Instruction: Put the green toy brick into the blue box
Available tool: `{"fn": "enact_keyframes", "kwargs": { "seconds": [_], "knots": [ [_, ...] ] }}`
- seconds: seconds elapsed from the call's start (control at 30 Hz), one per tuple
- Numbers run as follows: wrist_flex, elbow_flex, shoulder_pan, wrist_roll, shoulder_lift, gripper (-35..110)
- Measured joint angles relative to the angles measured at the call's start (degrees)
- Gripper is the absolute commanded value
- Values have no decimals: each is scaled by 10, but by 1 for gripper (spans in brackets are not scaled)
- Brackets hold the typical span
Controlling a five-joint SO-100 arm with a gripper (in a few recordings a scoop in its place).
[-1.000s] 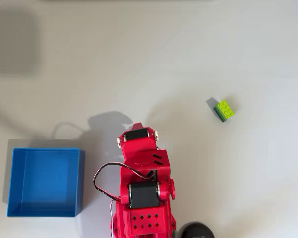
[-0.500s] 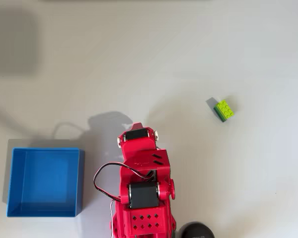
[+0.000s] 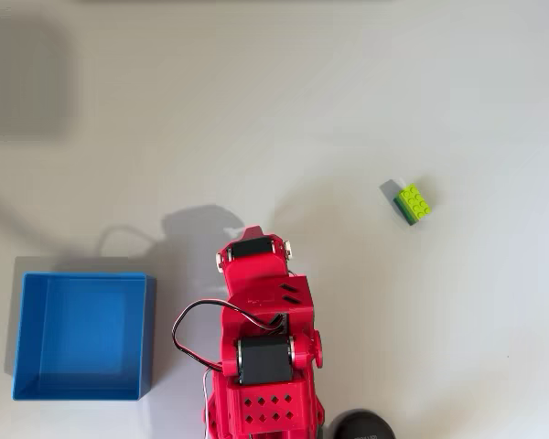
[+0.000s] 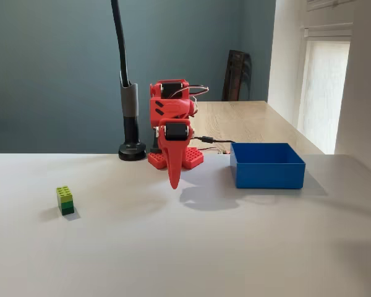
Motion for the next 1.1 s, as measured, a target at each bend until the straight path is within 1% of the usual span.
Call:
{"fn": "enact_keyframes", "kwargs": {
  "seconds": [0.13, 0.33, 0.47, 0.73, 0.87, 1.1],
  "knots": [
    [-19, -12, 0, 6, -10, 0],
    [-19, -52, 0, 29, -15, 0],
    [-19, -112, 21, 38, -73, 0],
    [-19, -262, 86, 65, -265, 0],
    [-18, -332, 134, 81, -347, 15],
    [20, -440, 220, 105, -477, 22]
  ]
}}
